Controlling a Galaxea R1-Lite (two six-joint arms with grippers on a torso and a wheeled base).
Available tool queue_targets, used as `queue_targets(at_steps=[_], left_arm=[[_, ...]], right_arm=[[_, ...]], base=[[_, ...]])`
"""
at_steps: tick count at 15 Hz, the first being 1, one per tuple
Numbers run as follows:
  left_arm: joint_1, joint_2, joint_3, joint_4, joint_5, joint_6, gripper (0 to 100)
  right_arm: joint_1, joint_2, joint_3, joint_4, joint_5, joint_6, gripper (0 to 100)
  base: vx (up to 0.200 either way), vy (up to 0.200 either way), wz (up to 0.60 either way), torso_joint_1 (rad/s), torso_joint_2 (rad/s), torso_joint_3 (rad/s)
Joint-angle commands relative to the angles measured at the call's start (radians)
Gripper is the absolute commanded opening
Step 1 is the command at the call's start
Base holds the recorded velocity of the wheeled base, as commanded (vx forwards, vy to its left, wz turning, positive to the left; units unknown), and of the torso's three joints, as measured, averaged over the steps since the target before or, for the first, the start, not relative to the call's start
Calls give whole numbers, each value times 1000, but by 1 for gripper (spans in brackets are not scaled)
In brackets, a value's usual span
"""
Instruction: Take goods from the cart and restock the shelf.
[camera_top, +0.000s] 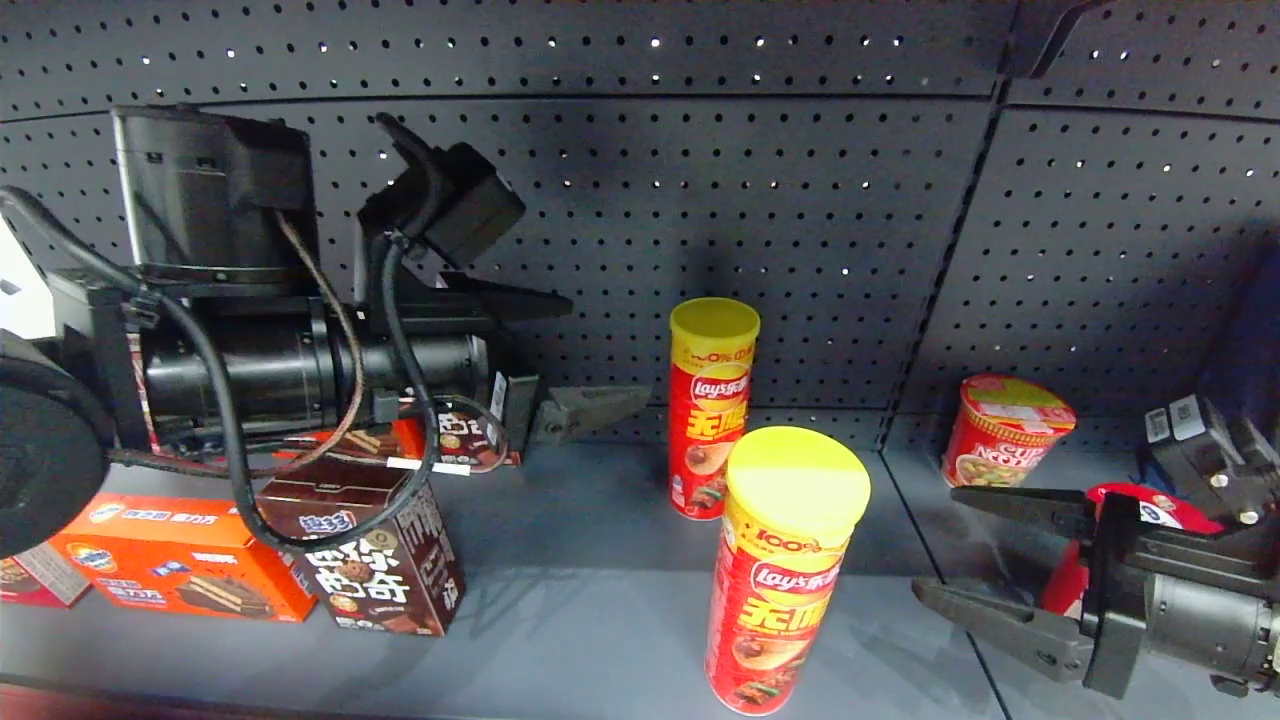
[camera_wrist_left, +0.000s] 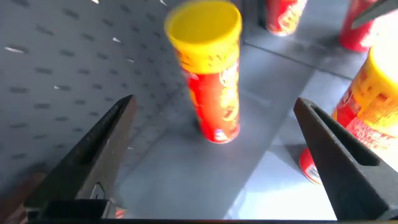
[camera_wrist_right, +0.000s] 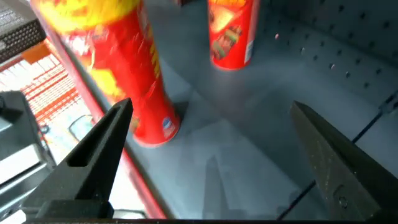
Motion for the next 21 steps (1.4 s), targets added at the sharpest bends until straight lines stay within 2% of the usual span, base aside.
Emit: queue_targets(at_steps=[1,2,3,4,5,6,7,9,10,13,18,19,21], left_arm=[[5,-59,1,3,39,-3,100],[2,-65,2,3,58,-12,100],[-1,-74,2,2,113,-29,100],[-1,-86,2,5,142,-35,100],[-1,-92,2,8,161,-38,100],[-2,-102,14,11,202,-43,100],[-4,-106,31,11,220,-43,100],[-15,-106,45,14,243,-42,100],[-38,-106,48,14,262,-45,100],[-85,-106,122,2,274,-61,100],[-91,-117,142,8,271,-55,100],[-114,-125,155,11,273,-57,100],[-118,-125,175,-1,273,-55,100]], right_arm=[[6,32,-46,4,-28,0,100],[13,38,-59,9,-47,-2,100],[32,45,-91,50,-85,-6,100],[45,44,-115,106,-122,-19,100],[70,45,-134,150,-177,-34,100],[116,47,-157,198,-287,-39,100],[147,53,-171,238,-350,-39,100],[187,59,-172,265,-378,-39,100],[202,64,-168,265,-379,-39,100],[207,108,-160,265,-407,-40,100],[217,151,-165,262,-415,-42,100],[222,161,-157,262,-416,-42,100],[226,179,-160,262,-416,-43,100]], base=[[0,0,0,0,0,0],[0,0,0,0,0,0],[0,0,0,0,0,0],[0,0,0,0,0,0],[0,0,0,0,0,0],[0,0,0,0,0,0],[0,0,0,0,0,0],[0,0,0,0,0,0],[0,0,0,0,0,0],[0,0,0,0,0,0],[0,0,0,0,0,0],[0,0,0,0,0,0],[0,0,0,0,0,0]])
